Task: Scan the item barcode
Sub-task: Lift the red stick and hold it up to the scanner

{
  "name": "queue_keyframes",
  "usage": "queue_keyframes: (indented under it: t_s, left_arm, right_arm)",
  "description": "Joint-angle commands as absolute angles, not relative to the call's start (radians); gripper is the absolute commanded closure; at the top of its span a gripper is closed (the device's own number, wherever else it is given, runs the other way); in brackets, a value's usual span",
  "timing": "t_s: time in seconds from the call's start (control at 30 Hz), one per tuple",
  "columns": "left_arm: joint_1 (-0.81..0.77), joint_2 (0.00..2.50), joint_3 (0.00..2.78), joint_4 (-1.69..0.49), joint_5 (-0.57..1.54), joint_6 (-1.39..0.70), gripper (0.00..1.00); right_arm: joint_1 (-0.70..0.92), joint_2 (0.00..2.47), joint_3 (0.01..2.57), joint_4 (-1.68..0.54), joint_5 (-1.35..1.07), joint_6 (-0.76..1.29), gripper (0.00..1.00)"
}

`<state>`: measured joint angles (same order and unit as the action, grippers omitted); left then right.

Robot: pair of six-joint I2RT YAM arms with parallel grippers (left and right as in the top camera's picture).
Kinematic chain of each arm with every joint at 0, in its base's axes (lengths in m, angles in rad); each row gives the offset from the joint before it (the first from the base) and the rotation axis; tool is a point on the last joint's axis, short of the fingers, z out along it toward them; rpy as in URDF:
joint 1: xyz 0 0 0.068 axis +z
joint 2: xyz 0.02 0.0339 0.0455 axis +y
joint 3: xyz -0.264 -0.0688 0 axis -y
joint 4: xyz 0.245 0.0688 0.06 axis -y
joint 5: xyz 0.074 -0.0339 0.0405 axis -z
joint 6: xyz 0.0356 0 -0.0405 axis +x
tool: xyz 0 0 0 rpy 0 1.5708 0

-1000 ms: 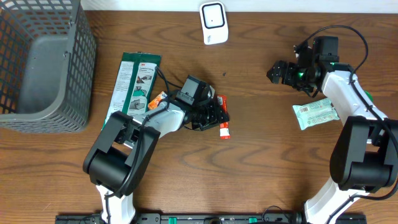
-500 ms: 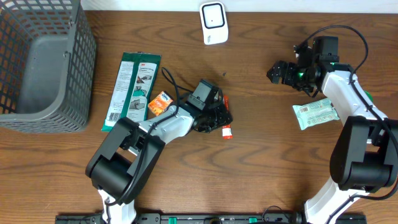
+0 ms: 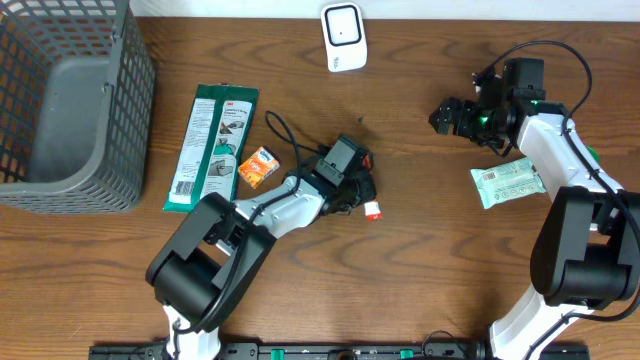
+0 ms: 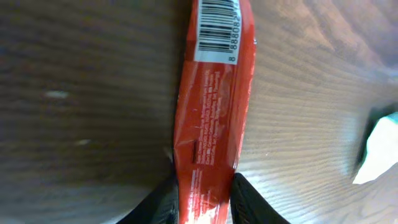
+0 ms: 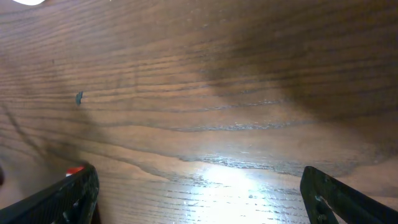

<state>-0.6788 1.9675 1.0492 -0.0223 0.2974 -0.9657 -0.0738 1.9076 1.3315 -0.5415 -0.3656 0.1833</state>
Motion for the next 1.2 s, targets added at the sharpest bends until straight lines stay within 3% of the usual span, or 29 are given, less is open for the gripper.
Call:
queue_keyframes:
  t_s: [0.0,0.17,0.3,0.43,0.57,0.7,1.0,1.17]
  left_arm:
    - [-0.693,2.199,0.929,-0.098,0.171,-0.934,0.85]
    - [-0.689,2.193,0.963,-0.141,0.143,-0.886,0.92]
    - [-0.686,2.137,1.043,-0.298,0.037,-0.805,0.93]
    - [-0.688,2.024,1.126,-0.440,-0.182,-0.629,0.93]
    - [-0.686,1.888,1.148,-0.457,-0.205,-0.379,0.93]
    - [-0.686,1.739,1.148,-0.482,-0.234,-0.345,0.93]
    - [-0.686,1.538,1.148,-0.371,-0.449,0.122,0.93]
    - [-0.686,1.549,1.148,-0.140,-0.654,0.412,0.93]
  right_arm:
    - [-0.071,1.889,1.346,-0.543,-0.363,0.190,0.01]
    - [-0.071,1.889,1.346,-0.543,-0.364,0.190,0.01]
    - [-0.071,1.889,1.346,-0.543,-0.363,0.190,0.01]
    - [-0.071,1.889,1.346,-0.543,-0.363,0.190,0.01]
    - [-0.071,1.889,1.346,-0.543,-0.364,0.190,0.01]
    - [-0.071,1.889,1.346,-0.543,-0.363,0.190,0.01]
    - [-0.071,1.889,1.346,-0.542,-0.364,0.190,0.01]
    - [-0.071,1.889,1.346,-0.543,-0.364,0.190,0.01]
